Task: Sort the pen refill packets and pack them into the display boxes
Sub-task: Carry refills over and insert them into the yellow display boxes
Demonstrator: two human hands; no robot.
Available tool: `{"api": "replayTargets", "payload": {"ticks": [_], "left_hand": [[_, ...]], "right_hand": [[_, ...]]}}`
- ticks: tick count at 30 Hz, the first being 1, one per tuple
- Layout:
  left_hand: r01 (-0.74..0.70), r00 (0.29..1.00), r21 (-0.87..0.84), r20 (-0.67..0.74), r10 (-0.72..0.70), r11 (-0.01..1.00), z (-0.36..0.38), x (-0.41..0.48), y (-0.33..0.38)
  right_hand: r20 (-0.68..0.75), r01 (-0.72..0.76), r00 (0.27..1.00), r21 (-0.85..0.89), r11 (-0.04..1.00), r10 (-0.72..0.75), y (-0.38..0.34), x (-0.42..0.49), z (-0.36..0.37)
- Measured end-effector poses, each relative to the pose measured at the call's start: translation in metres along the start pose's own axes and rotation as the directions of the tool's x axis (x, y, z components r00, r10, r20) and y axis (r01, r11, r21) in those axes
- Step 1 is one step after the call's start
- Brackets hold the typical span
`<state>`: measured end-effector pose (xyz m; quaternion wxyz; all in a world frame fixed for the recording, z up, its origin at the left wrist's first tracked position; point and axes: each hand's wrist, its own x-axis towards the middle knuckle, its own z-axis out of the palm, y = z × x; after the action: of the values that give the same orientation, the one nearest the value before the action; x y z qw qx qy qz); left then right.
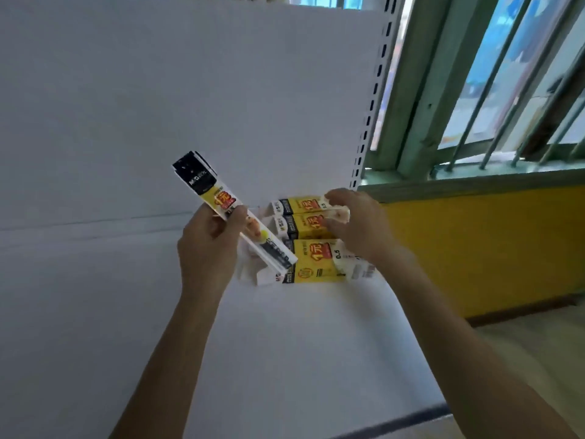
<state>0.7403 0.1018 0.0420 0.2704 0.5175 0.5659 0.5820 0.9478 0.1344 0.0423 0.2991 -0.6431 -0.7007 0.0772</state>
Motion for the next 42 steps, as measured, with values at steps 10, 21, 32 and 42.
{"api": "replayTargets", "payload": {"ticks": [10, 21, 32, 42], "left_hand": [[0.156, 0.941, -0.189, -0.270, -0.204, 0.969, 0.013, -0.018, -0.015], [0.181, 0.943, -0.243, -0.233, -0.239, 0.953, -0.002, -0.031, -0.008], [0.114, 0.948, -0.244, -0.262, -0.178, 0.963, -0.023, -0.036, 0.005], [0.089, 0.939, -0.265, -0.300, -0.170, 0.960, -0.034, -0.045, 0.006]], "right_hand": [[0.418, 0.220, 0.900, -0.193, 0.956, -0.123, 0.008, 0.043, 0.002], [0.487, 0.240, 0.871, -0.299, 0.924, -0.069, -0.009, 0.054, 0.018], [0.414, 0.078, 0.910, -0.173, 0.982, 0.000, -0.010, 0.046, 0.015], [0.257, 0.051, 0.966, -0.147, 0.988, -0.012, -0.007, 0.041, 0.011]]}}
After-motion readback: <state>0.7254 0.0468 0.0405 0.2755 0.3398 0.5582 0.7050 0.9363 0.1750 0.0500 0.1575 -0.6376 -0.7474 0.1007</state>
